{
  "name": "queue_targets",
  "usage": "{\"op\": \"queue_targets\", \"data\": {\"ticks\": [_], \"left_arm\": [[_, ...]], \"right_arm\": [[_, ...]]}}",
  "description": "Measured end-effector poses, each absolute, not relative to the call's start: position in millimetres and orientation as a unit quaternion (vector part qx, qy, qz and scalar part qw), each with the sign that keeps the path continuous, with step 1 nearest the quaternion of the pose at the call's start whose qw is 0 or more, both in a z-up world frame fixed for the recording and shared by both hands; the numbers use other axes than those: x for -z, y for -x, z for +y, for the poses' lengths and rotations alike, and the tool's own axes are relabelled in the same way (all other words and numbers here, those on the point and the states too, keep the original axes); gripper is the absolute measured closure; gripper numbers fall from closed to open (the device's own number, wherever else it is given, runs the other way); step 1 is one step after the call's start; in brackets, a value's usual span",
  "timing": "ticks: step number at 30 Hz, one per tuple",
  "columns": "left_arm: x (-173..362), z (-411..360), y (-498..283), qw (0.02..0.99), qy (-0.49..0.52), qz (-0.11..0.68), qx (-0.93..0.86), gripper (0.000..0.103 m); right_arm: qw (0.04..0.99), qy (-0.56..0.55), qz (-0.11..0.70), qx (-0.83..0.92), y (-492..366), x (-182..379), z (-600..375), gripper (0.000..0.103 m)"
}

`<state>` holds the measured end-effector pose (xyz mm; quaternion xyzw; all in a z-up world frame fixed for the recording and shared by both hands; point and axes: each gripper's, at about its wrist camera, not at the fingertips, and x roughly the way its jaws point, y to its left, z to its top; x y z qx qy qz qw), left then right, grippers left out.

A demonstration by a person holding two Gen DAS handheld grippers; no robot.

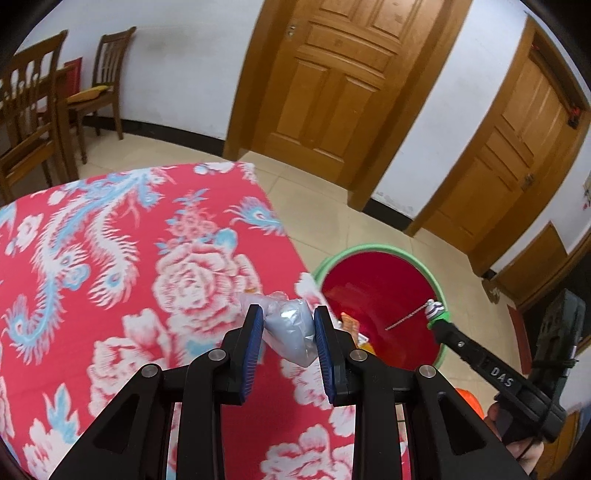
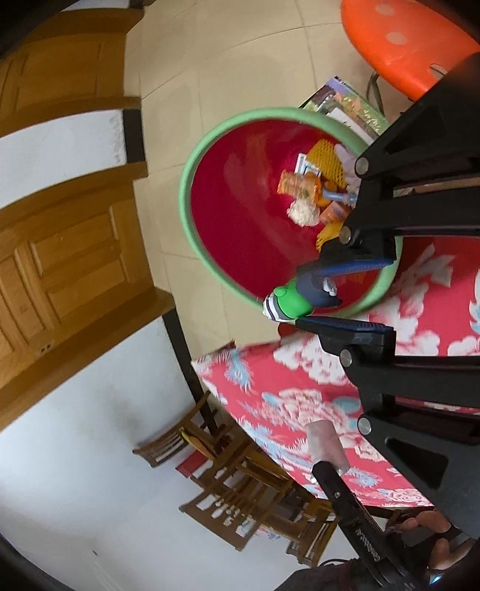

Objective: Collect trash
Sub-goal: 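Carry the plastic bag and green toy over the red bin with both grippers, then open both grippers over the red bin to drop the plastic bag and toy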

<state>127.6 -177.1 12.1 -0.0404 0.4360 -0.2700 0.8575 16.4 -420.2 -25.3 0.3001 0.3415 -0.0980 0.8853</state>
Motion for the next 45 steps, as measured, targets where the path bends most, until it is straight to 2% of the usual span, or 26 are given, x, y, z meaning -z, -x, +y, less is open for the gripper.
{"op": "queue_targets", "data": {"ticks": [28,31,35,45], "left_arm": [[23,-283,-119,0.827,-0.027,0.436,0.354,0.074],[25,-288,-118,0.825,-0.034,0.433,0.361,0.071],[23,-286,-116,0.830,-0.040,0.427,0.356,0.056],[10,-254,-109,0.845,-0.033,0.428,0.318,0.052]], "right_arm": [[0.871,-0.331,0.335,0.141,15,36,-458,0.077],[0.870,-0.332,0.335,0.144,18,36,-460,0.077],[0.870,-0.331,0.337,0.141,18,34,-457,0.071],[0.881,-0.312,0.335,0.122,19,23,-432,0.057]]}}
